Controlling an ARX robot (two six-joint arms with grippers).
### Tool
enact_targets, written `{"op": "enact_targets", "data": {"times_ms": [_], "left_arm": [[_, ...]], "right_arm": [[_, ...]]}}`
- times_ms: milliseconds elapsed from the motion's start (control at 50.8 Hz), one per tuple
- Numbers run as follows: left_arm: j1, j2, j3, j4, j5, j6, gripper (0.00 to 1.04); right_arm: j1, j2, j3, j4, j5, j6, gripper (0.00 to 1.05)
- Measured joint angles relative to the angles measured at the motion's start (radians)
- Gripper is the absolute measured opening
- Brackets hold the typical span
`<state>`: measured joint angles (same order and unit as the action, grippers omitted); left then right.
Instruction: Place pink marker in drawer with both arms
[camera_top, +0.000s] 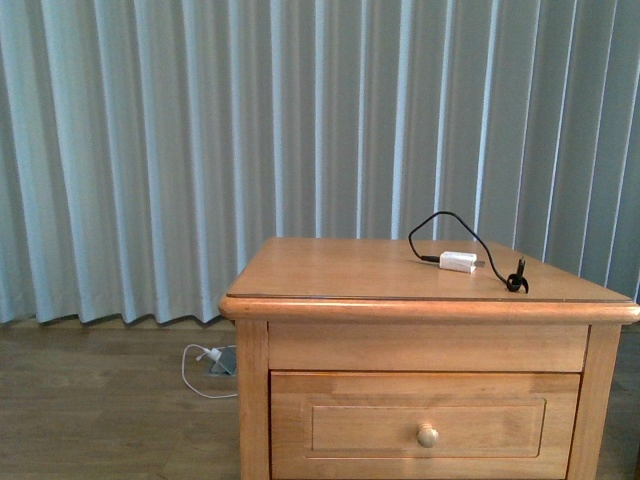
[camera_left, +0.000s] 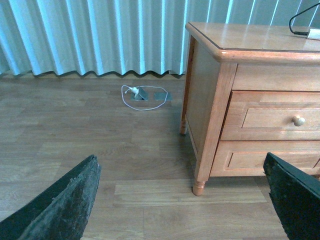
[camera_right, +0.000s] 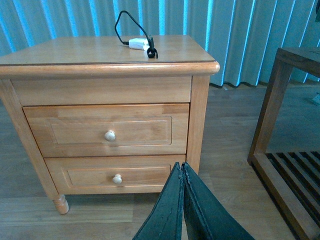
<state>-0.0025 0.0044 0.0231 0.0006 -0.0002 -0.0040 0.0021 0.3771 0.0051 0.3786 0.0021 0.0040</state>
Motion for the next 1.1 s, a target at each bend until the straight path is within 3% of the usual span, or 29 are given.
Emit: {"op": "enact_targets", "data": {"times_ms": [591, 709, 1103], "left_arm": [[0.0, 0.0, 0.0, 0.0, 0.0, 0.0, 0.99], [0.0, 0.0, 0.0, 0.0, -0.001, 0.0, 0.99], [0.0, 0.0, 0.0, 0.0, 0.0, 0.0, 0.99]], "right_arm": [[0.0, -0.202, 0.0, -0.201, 0.0, 0.0, 0.01], [0.0, -0.338, 0.001, -0.368, -0.001, 0.0, 0.01], [0.0, -0.373, 0.001, -0.377, -0.001, 0.0, 0.01]]}}
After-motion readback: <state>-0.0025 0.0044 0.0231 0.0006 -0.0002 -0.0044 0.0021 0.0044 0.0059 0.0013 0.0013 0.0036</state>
